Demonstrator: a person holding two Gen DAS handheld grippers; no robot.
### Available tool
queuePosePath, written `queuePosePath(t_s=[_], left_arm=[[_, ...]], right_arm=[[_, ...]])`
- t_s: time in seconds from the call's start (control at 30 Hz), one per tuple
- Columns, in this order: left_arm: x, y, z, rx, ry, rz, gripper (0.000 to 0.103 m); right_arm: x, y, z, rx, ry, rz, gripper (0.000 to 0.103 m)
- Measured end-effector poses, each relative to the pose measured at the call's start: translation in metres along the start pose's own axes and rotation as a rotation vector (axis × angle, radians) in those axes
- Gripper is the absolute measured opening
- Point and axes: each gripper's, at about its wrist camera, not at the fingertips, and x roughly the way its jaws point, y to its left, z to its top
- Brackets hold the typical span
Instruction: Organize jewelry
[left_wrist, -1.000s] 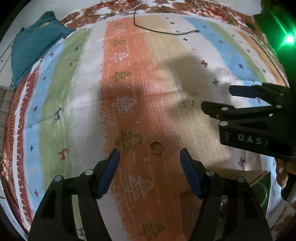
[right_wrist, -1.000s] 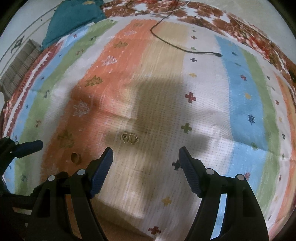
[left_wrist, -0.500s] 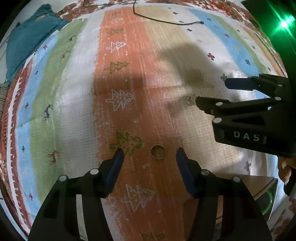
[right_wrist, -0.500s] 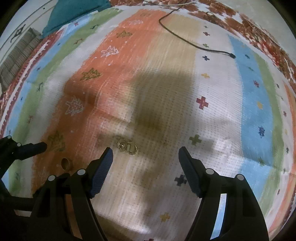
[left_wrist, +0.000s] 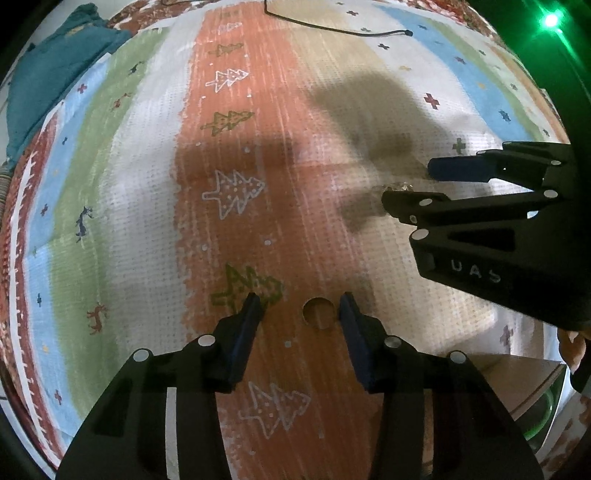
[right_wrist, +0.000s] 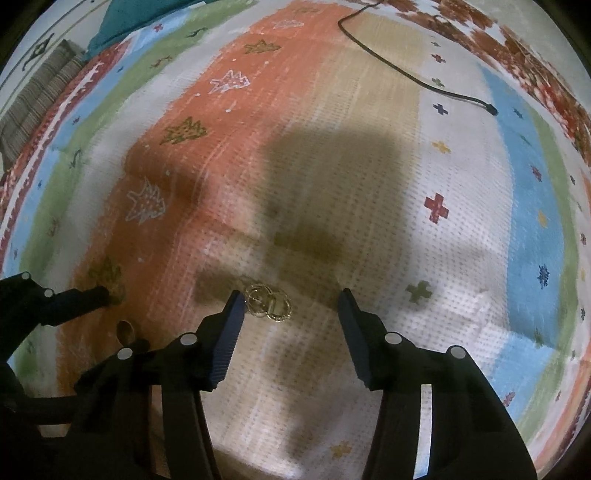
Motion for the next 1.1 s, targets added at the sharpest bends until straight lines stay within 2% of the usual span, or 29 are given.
queuePosePath(t_s=[0.13,0.2,0.3,0.6,0.77,0.8,1.1], left_arm=[[0.003,0.0,0.003,0.0,0.0,0.003,0.038],[0.005,-0.002,0.003,0.007,0.004,0.008,0.032],[0.007,-0.005,0.003,0.014,0.009,0.011,0.019],[-0.002,-0.013,0.005,0.014,-0.014,0.013,0.018],[-0.01,-0.019,0.007,0.01,-0.034,0.002,0.018],[-0.013,-0.019,0.007,0.007,-0.039,-0.006,0.018],[-0.046,-0.028,-0.01,0.003,-0.085,-0.031,0.018]], right_arm=[[0.002,0.005,0.0,-0.01,0.01,-0.023,0.038],[0.001,0.007,0.0,-0.007,0.014,-0.009,0.021],[0.001,0.007,-0.002,-0.008,0.005,-0.006,0.019],[-0.008,0.01,-0.014,-0.011,-0.016,-0.023,0.012],[-0.02,0.009,-0.025,-0.002,-0.031,-0.032,0.012],[-0.018,0.006,-0.018,0.002,-0.033,-0.032,0.012],[-0.048,-0.011,-0.041,0.054,-0.083,-0.05,0.012]])
